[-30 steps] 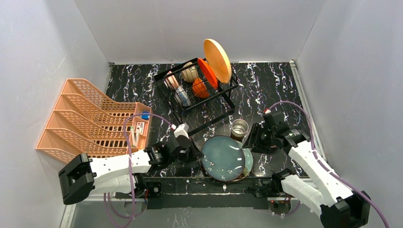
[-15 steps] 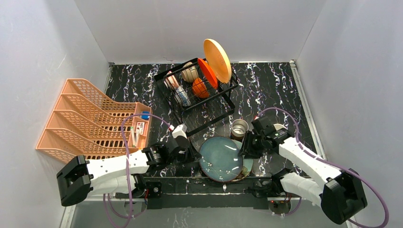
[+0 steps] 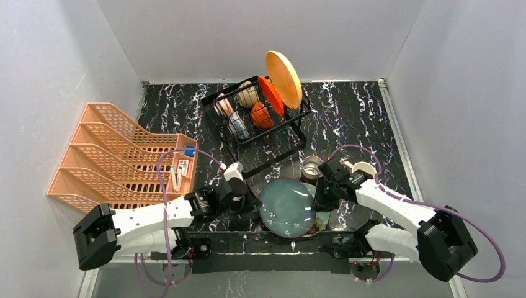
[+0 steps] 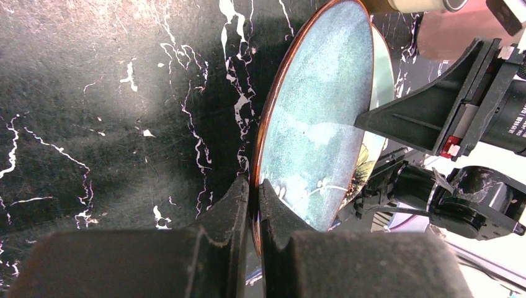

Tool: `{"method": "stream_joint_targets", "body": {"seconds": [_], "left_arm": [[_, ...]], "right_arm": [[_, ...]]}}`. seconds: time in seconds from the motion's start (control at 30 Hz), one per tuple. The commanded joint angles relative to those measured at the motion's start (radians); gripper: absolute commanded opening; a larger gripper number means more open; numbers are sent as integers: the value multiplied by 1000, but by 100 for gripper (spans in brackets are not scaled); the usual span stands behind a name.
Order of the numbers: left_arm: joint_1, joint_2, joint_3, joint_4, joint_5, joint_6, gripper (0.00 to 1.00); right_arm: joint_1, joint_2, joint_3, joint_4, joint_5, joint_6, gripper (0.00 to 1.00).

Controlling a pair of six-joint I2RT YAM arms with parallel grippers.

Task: Load the mixed dishes into the dish rack
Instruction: Pick up the plate from the corner of the board.

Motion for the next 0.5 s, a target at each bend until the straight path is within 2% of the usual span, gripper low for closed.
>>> {"method": "stream_joint_targets", "body": {"seconds": [0.0,0.13,0.2,0.33,0.47], "left_arm": [[-5,-23,11,24,-21,-3,0],[-5,-7,1,43,-8,-6,0],[-5,5,-3,50,-3,-10,2],[-5,26,-15,56,9,-19,16],[-5,36,-33,93,16,-29,23]], "right_arm": [[22,10,-45,37,37,37,27],[26,-3,-60,39,41,46,10],[27,-5,-66,39,43,47,6],[29,-3,-76,48,39,49,1],[32,4,-84,55,42,48,1]]}}
